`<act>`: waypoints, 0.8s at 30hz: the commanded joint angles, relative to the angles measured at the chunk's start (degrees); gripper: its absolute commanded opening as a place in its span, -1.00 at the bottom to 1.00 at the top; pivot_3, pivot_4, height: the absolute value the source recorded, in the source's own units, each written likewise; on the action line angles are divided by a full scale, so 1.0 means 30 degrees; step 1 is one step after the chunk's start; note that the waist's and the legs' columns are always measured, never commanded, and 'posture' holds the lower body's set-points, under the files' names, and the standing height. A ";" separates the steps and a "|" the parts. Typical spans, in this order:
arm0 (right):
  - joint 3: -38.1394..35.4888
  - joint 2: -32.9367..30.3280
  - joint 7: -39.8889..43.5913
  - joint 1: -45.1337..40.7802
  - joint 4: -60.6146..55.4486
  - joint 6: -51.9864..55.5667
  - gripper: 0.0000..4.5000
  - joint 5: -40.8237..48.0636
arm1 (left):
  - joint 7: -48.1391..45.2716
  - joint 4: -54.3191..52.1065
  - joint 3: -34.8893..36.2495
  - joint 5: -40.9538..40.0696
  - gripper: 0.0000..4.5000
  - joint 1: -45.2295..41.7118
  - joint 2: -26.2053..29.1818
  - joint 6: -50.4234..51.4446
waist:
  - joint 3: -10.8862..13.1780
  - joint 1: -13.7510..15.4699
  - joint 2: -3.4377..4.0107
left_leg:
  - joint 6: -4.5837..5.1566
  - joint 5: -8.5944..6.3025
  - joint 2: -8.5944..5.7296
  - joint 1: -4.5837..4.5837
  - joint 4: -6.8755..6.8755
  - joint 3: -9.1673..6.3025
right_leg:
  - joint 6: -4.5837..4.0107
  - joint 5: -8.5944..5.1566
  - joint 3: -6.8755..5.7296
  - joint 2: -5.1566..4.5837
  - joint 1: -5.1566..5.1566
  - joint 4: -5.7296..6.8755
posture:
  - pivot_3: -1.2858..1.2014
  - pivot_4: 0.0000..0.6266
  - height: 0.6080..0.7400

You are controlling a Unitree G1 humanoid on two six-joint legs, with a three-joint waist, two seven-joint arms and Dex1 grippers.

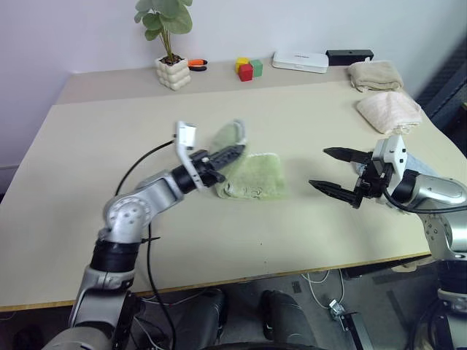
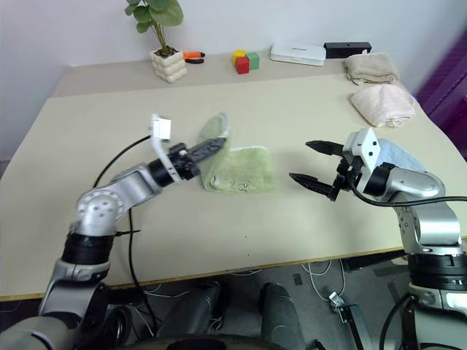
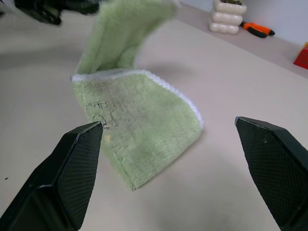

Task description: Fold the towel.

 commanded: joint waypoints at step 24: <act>-0.1792 -0.0259 -0.2997 0.1165 -0.2849 0.0181 1.00 0.0144 | -0.9317 0.7890 -0.3852 1.0559 0.97 -0.3304 -0.4502 -0.3693 | 0.0018 0.0017 -0.0024 | 0.0019 -0.0009 -0.0001 -0.0029 0.0042 -0.0021 | 0.0069 0.0035 -0.0026 -0.0004 0.0010 -0.0024 | 0.03 -0.52 1.00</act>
